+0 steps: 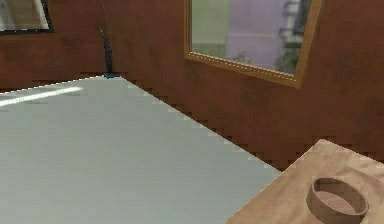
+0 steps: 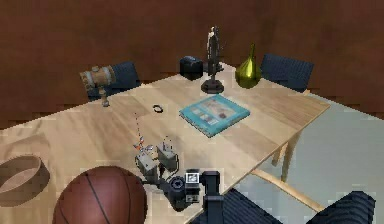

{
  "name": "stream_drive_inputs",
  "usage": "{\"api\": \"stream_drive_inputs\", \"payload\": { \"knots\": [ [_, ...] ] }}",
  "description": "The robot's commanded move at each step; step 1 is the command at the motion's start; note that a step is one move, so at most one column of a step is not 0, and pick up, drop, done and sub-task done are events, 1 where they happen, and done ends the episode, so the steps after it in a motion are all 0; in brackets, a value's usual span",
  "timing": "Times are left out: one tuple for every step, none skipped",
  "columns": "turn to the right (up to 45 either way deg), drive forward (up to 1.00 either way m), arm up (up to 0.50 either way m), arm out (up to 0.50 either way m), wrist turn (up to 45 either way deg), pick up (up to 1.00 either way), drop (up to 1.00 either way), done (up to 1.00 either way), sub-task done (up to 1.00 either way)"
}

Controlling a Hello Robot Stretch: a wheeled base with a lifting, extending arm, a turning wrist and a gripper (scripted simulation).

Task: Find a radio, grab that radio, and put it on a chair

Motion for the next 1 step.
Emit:
{"api": "stream_drive_inputs", "payload": {
  "knots": [
    [0.0, 0.00, 0.00, 0.00, 0.0, 1.00, 0.00, 0.00, 0.00]
  ]
}}
